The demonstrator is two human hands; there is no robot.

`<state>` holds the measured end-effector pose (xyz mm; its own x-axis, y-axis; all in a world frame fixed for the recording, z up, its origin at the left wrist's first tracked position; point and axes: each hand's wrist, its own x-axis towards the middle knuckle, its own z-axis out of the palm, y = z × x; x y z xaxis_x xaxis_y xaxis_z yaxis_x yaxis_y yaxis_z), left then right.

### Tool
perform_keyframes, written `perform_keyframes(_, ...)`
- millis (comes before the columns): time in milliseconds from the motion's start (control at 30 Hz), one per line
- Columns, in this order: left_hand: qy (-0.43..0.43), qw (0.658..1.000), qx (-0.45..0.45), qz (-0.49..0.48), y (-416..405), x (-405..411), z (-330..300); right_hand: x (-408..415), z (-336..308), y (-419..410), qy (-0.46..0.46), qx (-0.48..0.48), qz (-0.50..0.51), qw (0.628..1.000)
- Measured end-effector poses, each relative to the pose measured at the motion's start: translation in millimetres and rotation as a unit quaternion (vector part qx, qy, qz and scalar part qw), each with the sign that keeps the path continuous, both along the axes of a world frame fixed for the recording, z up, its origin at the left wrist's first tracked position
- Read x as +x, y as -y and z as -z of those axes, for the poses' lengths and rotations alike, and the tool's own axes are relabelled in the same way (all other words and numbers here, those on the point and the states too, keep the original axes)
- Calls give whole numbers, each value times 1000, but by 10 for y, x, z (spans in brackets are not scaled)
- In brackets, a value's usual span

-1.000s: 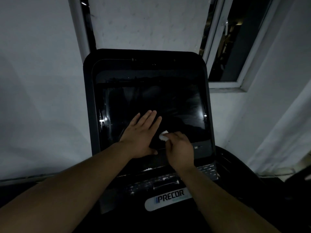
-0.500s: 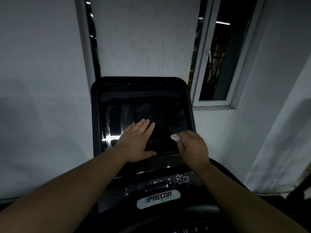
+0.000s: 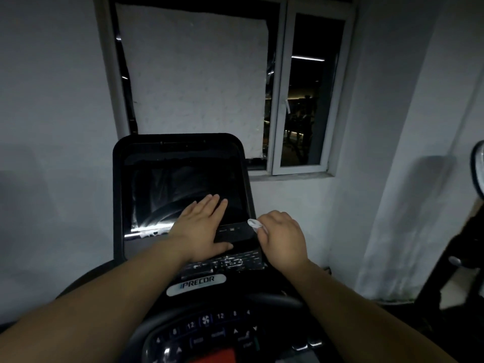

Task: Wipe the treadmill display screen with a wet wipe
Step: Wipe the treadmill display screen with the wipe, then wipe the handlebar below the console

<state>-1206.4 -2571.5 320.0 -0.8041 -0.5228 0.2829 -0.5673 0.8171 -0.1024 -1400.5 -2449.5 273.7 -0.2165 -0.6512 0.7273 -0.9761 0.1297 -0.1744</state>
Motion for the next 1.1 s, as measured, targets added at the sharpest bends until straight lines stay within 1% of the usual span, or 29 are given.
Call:
perform_keyframes(167,7,1000,3,-12,-495,101,-34,97,-59,-466,16,11,-7,1000)
perform_keyframes(333,16,1000,9,-14,-888,282,-71,269,-91,-836,34,2,-10,999)
perform_keyframes(633,22,999,26,7,-1537,721,62,706,74,-1475,20,9,30,999)
perform_keyframes(767,27,998,51,20,-1831,920,217,1001,246,-1866,20,18,37,999)
perform_keyframes(900,22,996,79,44,-2164,1026,501,1231,522,-2308,34,56,57,996)
perform_keyframes(1100,33,990,123,63,-2596,1047,977,1285,927,-2904,45,104,80,990)
